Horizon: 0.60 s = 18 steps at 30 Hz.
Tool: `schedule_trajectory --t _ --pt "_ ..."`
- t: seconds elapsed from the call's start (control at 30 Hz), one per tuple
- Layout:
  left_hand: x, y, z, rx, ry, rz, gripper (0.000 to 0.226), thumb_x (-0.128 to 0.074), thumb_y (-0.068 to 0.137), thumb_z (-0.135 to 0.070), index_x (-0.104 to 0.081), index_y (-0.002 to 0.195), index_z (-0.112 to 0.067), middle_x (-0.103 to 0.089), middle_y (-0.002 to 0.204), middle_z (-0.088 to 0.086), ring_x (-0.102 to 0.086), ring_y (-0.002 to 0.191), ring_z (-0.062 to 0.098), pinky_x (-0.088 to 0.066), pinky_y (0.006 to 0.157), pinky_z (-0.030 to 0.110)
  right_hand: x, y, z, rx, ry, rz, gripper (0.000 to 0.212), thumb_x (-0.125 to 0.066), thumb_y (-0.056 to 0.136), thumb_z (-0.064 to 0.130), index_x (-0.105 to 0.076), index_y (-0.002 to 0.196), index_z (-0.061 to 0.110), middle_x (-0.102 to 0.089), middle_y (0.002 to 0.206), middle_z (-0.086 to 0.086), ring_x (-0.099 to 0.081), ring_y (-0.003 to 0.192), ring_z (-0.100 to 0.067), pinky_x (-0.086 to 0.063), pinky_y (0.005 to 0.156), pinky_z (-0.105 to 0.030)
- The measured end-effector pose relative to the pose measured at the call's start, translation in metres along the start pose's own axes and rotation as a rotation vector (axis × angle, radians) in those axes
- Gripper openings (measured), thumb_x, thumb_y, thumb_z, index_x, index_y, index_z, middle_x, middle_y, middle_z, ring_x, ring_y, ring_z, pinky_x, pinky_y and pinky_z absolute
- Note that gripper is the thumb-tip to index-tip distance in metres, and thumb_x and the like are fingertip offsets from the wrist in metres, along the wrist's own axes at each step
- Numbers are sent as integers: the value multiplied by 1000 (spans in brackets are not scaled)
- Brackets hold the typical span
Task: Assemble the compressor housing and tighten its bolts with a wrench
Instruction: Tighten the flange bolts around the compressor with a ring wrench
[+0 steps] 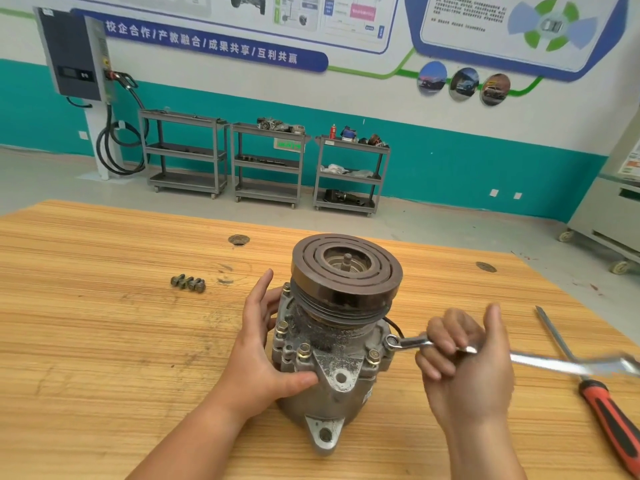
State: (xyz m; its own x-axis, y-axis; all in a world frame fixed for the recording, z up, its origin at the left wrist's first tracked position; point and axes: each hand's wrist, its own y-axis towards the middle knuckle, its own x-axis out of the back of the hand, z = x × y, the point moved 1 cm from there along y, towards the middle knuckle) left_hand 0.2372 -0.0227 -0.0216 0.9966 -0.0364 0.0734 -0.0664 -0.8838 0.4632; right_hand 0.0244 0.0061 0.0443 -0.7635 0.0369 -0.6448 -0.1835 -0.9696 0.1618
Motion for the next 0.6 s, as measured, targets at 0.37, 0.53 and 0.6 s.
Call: schedule_trajectory --t 0.37,0.53,0.6 --pt "-1 0 0 -5 -9 -6 125 -81 31 -76 -16 137 -64 -42 140 -8 -45 129 4 -39 103 23 -4 -57 -9 406 -242 16 53 -72 49 73 -53 44 24 -60 59 -3 -51 44 -13 -49 47 -21" --pt "-1 0 -1 -6 -12 -18 124 -80 30 -77 -17 136 -63 -42 140 -6 -46 128 4 -40 101 19 -3 -50 13 453 -111 311 55 -61 76 59 -43 50 15 -57 64 -14 -42 46 -17 -44 52 -23" --pt "-2 0 -1 -8 -13 -23 125 -80 31 -77 -18 138 -60 -42 140 -6 -46 128 2 -40 97 12 -8 -34 27 250 287 514 44 -54 94 33 -40 65 4 -54 77 -29 -36 56 -25 -38 55 -37"
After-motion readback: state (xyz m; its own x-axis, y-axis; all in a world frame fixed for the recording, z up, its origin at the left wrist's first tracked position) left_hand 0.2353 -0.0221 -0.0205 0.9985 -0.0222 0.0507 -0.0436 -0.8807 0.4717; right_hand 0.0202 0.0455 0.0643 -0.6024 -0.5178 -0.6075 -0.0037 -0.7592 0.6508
